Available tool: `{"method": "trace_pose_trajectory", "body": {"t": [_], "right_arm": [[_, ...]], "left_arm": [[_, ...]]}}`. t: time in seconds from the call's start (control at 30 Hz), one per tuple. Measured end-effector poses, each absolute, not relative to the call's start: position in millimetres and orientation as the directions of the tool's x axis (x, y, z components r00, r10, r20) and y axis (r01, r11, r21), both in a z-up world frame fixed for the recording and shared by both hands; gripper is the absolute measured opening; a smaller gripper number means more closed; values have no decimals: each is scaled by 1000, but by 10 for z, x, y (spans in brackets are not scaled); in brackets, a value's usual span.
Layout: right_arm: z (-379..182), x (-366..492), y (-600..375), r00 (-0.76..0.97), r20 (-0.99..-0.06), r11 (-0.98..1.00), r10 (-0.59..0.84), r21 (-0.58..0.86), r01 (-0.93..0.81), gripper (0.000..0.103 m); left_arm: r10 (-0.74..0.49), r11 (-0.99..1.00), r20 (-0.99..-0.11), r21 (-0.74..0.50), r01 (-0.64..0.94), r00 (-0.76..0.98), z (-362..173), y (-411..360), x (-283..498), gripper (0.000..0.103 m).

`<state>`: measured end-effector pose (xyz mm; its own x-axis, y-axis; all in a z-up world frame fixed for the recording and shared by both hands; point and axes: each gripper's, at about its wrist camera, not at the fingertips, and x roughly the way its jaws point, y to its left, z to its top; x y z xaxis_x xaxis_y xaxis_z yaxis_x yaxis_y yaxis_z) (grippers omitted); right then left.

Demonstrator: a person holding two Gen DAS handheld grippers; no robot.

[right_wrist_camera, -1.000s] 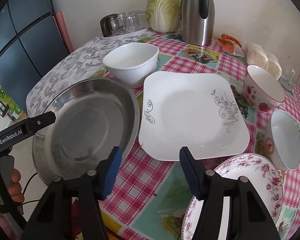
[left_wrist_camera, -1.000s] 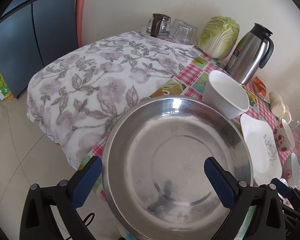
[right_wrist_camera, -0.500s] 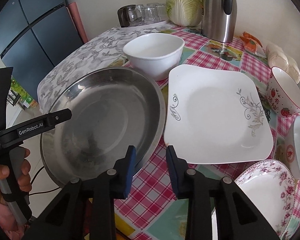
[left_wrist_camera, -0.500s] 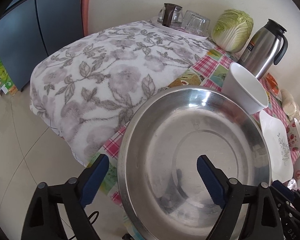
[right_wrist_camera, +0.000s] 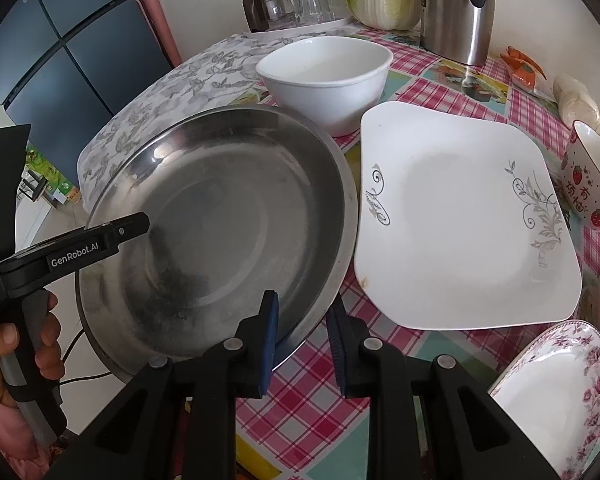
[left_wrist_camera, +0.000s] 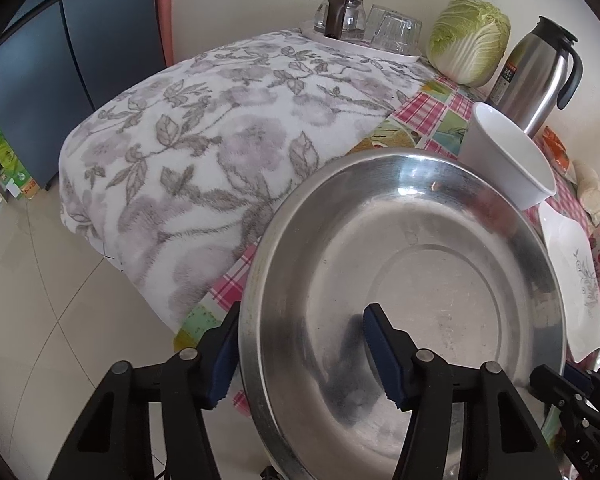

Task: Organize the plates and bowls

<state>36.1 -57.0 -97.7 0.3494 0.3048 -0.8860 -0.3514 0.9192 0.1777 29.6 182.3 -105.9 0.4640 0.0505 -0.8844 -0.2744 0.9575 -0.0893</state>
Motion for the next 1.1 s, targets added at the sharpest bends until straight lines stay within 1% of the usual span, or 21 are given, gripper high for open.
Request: {"method": "trace_pose_trajectory", "body": {"t": [0.03, 0.1, 0.17, 0.27, 0.3, 0.4, 0.83, 1.0, 1.1], "right_arm": [[-992, 363, -566, 348, -886, 919, 306, 179, -352, 25], [-994, 360, -553, 351, -887, 919, 301, 172, -354, 25], [-976, 341, -545, 358, -889, 922, 287, 155, -355, 25], [-937, 323, -585, 362, -881, 918, 305, 172, -357, 25], [-915, 317, -599, 365, -878, 918, 309, 174, -357, 25], [-838, 285, -645, 380, -867, 915, 322, 182, -360, 25], [-547, 165, -834, 430, -825, 905, 367, 209, -371, 25], [-436, 141, -1031, 460, -807, 914, 370, 227, -337, 25], [-364, 132, -1187, 490, -792, 924, 365, 243, -297, 25]], "left_arm": [[58, 959, -885, -80, -273, 463, -1059, 1818, 296, 60], [65, 961, -884, -68, -266, 463, -1050, 1806, 291, 50], [68, 960, -886, -67, -271, 459, -1045, 1815, 279, 48], [67, 954, -887, -77, -290, 458, -1029, 1849, 234, 39], [61, 952, -886, -87, -294, 460, -1019, 1857, 216, 37], [50, 950, -886, -100, -295, 462, -983, 1845, 172, 37], [89, 961, -861, -59, -272, 501, -601, 1661, -23, 37], [87, 969, -851, -48, -241, 517, -403, 1470, 7, 37], [96, 979, -842, -16, -203, 531, -262, 1284, 54, 37]]}}
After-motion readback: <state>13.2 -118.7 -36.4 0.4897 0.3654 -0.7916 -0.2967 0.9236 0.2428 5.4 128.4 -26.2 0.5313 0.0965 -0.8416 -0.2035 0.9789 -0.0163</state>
